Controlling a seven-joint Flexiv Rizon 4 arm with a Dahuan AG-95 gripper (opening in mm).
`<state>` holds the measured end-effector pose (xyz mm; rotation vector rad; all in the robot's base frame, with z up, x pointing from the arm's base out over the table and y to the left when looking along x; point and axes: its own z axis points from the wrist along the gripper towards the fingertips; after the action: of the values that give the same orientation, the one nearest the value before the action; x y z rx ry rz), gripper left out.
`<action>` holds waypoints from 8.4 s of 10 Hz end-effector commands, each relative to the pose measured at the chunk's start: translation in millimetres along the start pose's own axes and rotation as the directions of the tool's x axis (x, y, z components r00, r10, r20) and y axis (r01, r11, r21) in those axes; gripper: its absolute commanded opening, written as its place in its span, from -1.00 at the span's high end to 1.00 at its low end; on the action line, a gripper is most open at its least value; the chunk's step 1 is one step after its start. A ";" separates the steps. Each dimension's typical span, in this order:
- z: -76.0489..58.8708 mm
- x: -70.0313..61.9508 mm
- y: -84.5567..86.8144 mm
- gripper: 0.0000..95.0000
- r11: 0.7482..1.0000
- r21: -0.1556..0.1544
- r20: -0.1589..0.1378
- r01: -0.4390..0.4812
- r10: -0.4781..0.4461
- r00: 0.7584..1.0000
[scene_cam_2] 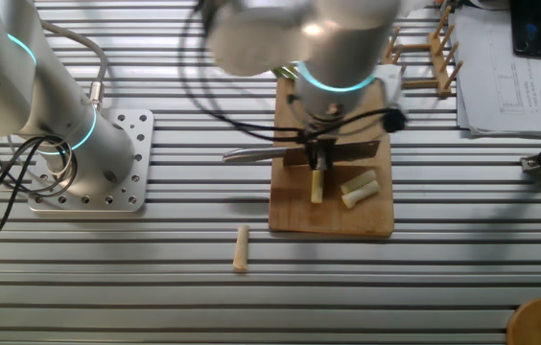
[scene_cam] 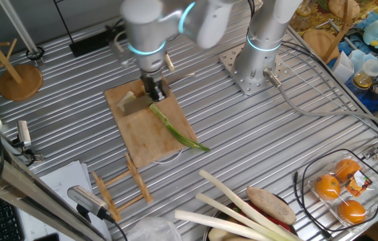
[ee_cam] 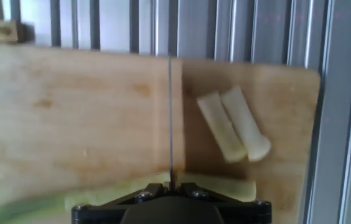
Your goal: Chop the scallions
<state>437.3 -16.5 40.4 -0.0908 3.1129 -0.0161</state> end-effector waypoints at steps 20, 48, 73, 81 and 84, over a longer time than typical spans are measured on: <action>-8.6 -40.0 2.8 1.00 0.996 -0.076 -0.113 -0.045 0.036 0.993; -27.7 -28.5 -20.0 1.00 0.987 -0.046 -0.092 0.153 -0.156 0.983; -87.6 -42.4 35.5 1.00 0.990 -0.094 -0.389 0.102 -0.131 0.912; -101.5 17.7 73.3 1.00 0.986 -0.161 -0.553 0.053 -0.134 0.822; -84.0 34.4 88.2 1.00 0.985 -0.164 -0.622 0.055 -0.147 0.769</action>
<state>396.2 68.0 124.8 -0.3198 3.7711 0.2104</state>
